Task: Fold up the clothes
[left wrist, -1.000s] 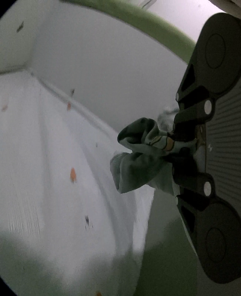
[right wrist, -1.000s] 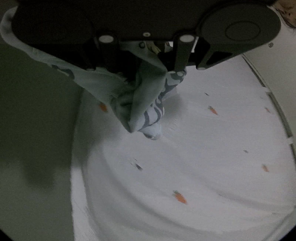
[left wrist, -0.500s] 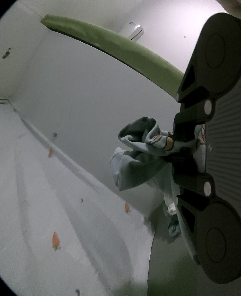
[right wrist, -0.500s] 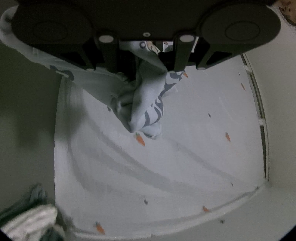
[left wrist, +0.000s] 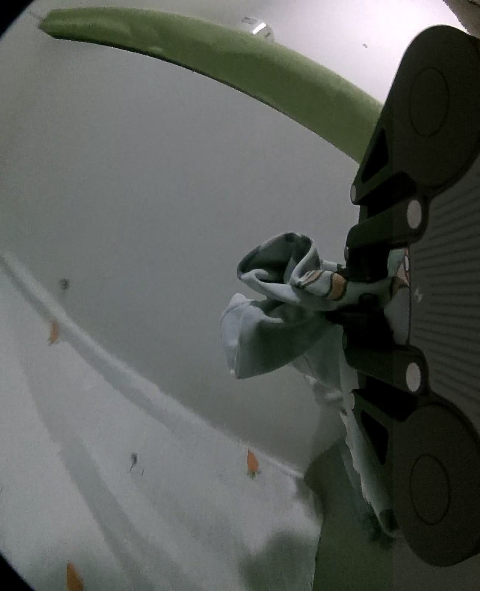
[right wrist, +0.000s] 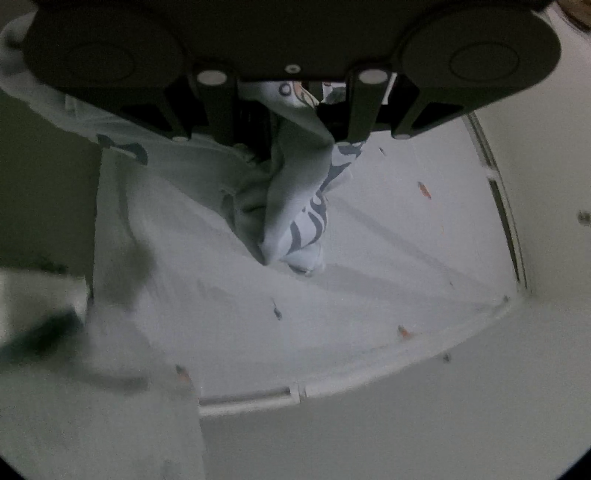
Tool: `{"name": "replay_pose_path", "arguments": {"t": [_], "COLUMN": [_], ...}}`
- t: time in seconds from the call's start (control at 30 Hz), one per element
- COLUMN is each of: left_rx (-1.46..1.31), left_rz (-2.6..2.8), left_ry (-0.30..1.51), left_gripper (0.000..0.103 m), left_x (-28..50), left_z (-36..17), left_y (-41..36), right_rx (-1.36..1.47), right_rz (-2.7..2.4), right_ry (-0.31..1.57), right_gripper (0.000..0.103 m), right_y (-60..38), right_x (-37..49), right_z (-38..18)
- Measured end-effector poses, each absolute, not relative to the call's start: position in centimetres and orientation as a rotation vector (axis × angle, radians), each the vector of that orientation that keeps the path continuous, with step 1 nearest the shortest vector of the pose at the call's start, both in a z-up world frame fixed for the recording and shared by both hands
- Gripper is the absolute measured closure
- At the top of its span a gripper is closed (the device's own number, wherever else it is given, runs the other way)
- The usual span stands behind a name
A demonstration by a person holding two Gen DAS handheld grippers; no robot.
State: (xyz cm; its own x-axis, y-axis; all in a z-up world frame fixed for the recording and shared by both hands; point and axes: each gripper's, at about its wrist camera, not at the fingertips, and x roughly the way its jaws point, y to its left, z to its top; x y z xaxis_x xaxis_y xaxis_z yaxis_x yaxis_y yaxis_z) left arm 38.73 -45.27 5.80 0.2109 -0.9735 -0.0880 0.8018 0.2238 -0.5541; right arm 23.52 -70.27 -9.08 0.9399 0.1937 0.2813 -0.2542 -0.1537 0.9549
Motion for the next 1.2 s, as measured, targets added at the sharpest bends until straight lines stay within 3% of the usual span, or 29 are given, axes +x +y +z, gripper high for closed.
{"name": "replay_pose_path", "arguments": {"t": [0.43,0.87,1.2], "left_rx": [-0.327,-0.335,-0.353], "left_rz": [-1.43,-1.477,-1.303], "left_ry": [0.561,0.718,0.781], "left_gripper": [0.089,0.089,0.09], "left_x": [41.7,47.4,51.8], "left_z": [6.5,4.0,2.2], "left_y": [-61.7,-68.1,-69.9], "right_rx": [1.772,1.859,1.774], "right_rz": [0.206,0.049,-0.139], "right_ry": [-0.232,-0.301,-0.265], "right_gripper": [0.08,0.081,0.082], "right_y": [-82.1,-85.9,-87.5], "right_x": [21.7,22.0,20.0], "right_z": [-10.0,-12.5,-11.3]}}
